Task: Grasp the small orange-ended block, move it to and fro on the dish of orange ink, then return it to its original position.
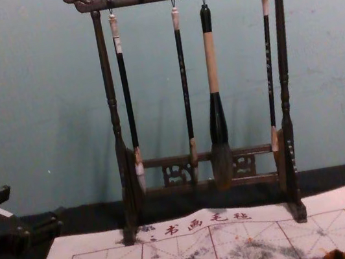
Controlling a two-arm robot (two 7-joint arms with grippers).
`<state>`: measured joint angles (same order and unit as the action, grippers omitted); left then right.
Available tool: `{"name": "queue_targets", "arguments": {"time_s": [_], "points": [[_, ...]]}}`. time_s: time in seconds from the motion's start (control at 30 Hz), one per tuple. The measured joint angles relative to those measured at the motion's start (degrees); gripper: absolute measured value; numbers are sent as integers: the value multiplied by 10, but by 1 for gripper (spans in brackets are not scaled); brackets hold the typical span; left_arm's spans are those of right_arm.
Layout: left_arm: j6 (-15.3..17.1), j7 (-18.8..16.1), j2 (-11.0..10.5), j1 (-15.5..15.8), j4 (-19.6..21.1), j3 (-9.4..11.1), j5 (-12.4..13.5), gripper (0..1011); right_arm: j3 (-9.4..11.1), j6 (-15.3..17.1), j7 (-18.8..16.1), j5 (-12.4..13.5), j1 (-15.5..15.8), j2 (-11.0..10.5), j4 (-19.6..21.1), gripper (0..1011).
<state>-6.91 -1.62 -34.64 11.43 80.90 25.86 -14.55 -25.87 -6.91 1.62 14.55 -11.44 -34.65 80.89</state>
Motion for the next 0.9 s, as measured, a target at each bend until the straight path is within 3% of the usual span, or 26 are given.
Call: {"name": "queue_targets", "arguments": {"time_s": [0.9], "points": [[0, 0, 0, 0, 0, 0, 0, 1001, 0, 0, 0, 0, 0, 0, 0, 1000]]}}
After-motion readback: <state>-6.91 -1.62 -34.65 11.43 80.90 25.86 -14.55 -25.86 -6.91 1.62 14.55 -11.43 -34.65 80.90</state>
